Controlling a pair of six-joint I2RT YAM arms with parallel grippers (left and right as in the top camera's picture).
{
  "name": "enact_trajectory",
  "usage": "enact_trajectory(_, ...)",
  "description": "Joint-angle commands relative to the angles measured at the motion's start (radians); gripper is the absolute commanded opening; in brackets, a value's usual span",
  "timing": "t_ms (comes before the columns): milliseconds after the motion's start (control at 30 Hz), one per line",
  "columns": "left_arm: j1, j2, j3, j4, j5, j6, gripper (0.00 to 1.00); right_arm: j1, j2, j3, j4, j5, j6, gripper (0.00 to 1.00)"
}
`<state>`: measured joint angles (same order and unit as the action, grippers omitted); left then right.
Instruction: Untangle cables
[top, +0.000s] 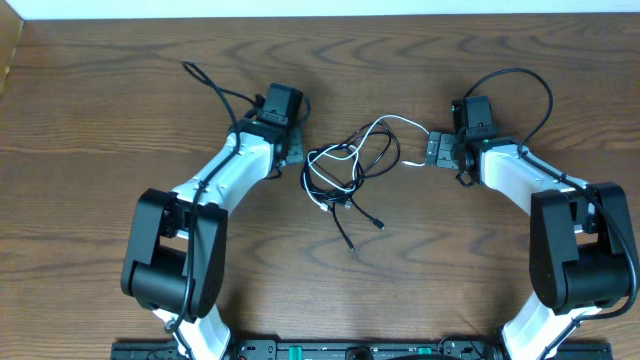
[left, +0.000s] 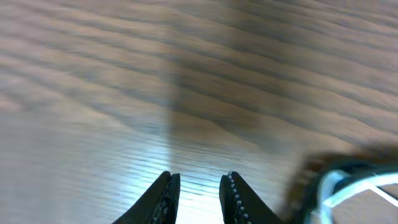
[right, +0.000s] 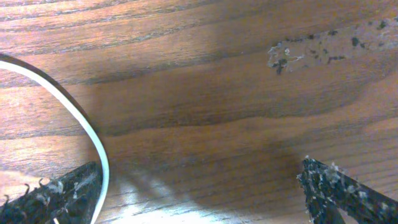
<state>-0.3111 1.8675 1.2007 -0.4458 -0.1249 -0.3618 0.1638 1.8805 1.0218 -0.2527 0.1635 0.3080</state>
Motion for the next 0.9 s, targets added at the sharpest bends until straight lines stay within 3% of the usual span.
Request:
enact_trajectory(0,0.044,-0.012,-0.006,-0.023,-0.08,-0.102,0.27,0.001,0.039,-0.038,-0.023,-0.009,-0.01,0.99)
enact_trajectory(133,0.087,-0.012,-0.006,-0.026,-0.017,-0.105,0.27,0.002,0.039,-0.038,-0.023,-0.009,-0.013,0.99)
enact_trajectory(267,0.122,-0.012,-0.006,-0.03,0.071,-0.105,0.27,0.001,0.038,-0.035,-0.034,0.004,-0.13,0.95)
enact_trajectory(400,0.152,-0.012,-0.006,-0.033,0.13,-0.104,0.27,0.001,-0.026,0.004,-0.174,0.016,-0.141,0.91)
enact_trajectory(500,0.166,-0.012,-0.006,-0.035,0.145,-0.104,0.22,0.002,-0.108,0.026,-0.243,-0.023,-0.13,0.91)
enact_trajectory(567,0.169,-0.012,-0.006,-0.036,0.146,-0.104,0.19,0.002,-0.177,0.026,-0.256,-0.113,-0.101,0.93)
enact_trajectory(633,0.169,-0.012,-0.006,-0.035,0.176,-0.104,0.07,0.002,-0.236,0.026,-0.256,-0.266,-0.095,0.99)
enact_trajectory(733,0.169,-0.012,-0.006,-0.016,0.294,-0.058,0.08,0.005,-0.29,0.026,-0.229,-0.514,-0.097,0.99)
enact_trajectory(867,0.169,-0.012,-0.006,0.018,0.495,0.055,0.07,0.028,-0.29,0.026,-0.192,-0.682,-0.097,0.98)
